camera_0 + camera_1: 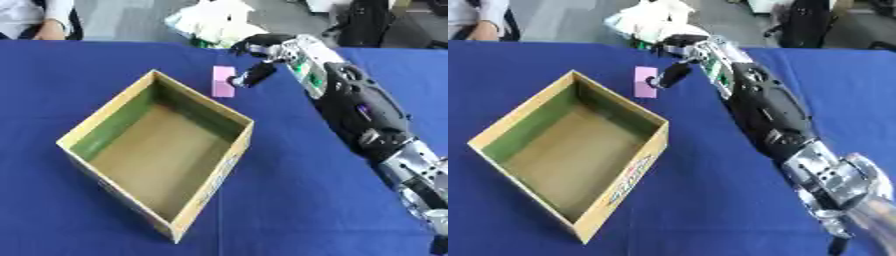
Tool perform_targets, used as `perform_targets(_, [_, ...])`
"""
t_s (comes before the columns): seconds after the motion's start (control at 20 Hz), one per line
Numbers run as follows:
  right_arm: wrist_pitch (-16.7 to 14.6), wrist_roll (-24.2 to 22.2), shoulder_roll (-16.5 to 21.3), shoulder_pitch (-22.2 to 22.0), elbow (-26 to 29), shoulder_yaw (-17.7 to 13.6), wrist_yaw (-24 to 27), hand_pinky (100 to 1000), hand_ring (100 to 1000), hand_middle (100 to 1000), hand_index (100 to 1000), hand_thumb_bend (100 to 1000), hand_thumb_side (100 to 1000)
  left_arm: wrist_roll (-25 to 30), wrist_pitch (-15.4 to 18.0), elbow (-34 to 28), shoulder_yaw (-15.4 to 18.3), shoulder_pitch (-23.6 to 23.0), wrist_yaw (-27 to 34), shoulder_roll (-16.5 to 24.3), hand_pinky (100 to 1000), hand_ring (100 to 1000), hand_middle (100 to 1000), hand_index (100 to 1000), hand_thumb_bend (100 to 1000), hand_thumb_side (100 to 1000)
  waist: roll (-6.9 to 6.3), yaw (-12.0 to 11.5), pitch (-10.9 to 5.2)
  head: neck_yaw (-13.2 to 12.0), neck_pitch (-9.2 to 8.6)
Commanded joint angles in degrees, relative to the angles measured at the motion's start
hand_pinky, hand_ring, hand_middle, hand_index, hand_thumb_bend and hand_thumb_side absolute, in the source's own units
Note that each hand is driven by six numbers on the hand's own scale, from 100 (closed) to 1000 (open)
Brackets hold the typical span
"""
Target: Pick up objects on the table and place them in the box.
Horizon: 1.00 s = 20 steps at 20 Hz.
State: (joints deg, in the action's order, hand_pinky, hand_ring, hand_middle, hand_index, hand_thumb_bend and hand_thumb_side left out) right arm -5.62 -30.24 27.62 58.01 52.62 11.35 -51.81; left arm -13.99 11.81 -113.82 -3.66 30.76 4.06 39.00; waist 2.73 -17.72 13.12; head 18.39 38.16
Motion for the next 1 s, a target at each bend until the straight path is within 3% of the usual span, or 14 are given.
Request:
perform_targets(0.05, [0.3, 0.8, 1.0, 1.8, 0.1, -0.8, -0.7, 1000, 945, 865, 1000, 153, 536, 0.2, -0.1, -0.8, 0.4, 1.1, 0.1, 0.9, 836, 862, 910, 712, 100, 714, -0.15, -0.2, -0.71, 0.5, -0.89])
perform_targets(0.3, [0.2, 1.1, 1.0, 2.0, -0.2, -1.0, -1.6, 1000, 946, 870, 1000, 133, 529, 0.3, -0.1, -0.8, 0.5, 1.2, 0.0, 0.9, 837, 863, 915, 710, 100, 715, 0.13, -0.8, -0.19, 1.0, -1.35])
perform_targets(0.45, [-0.1, 0.3, 1.2, 2.2, -0.5, -1.2, -1.9, 1000, 953, 875, 1000, 220, 552, 0.3, 0.0, -0.8, 0.5, 1.2, -0.2, 1.0, 837, 863, 918, 709, 100, 712, 0.36, -1.2, 0.24, 1.1, -1.73])
perform_targets(0.5, [-0.1, 0.2, 1.3, 2.2, -0.5, -1.2, -2.3, 1000, 957, 879, 1000, 301, 581, 0.3, -0.1, -0.8, 0.5, 1.1, -0.3, 1.0, 838, 864, 921, 709, 100, 712, 0.41, -1.3, 0.36, 1.2, -1.81])
perform_targets(0.6, [0.1, 0.2, 1.6, 2.4, -0.5, -1.4, -3.8, 1000, 962, 884, 1000, 572, 687, 0.3, -0.1, -0.8, 0.5, 1.0, -0.4, 1.0, 839, 864, 925, 708, 100, 716, 0.54, -1.5, 0.65, 1.2, -2.0])
perform_targets(0.9, [-0.3, 0.5, 1.9, 2.7, -0.7, -2.0, -9.1, 1000, 965, 890, 1000, 460, 640, 0.3, -0.2, -0.8, 0.5, 0.9, -0.7, 1.0, 841, 865, 934, 705, 100, 718, 0.8, -1.7, 1.45, 1.3, -2.84])
perform_targets(1.0, [-0.8, -0.1, 2.0, 2.7, -1.2, -2.5, -9.0, 1000, 963, 890, 1000, 479, 641, 0.4, -0.3, -0.8, 0.6, 0.8, -0.9, 1.0, 842, 866, 937, 704, 100, 718, 0.96, -1.9, 1.77, 1.3, -2.88])
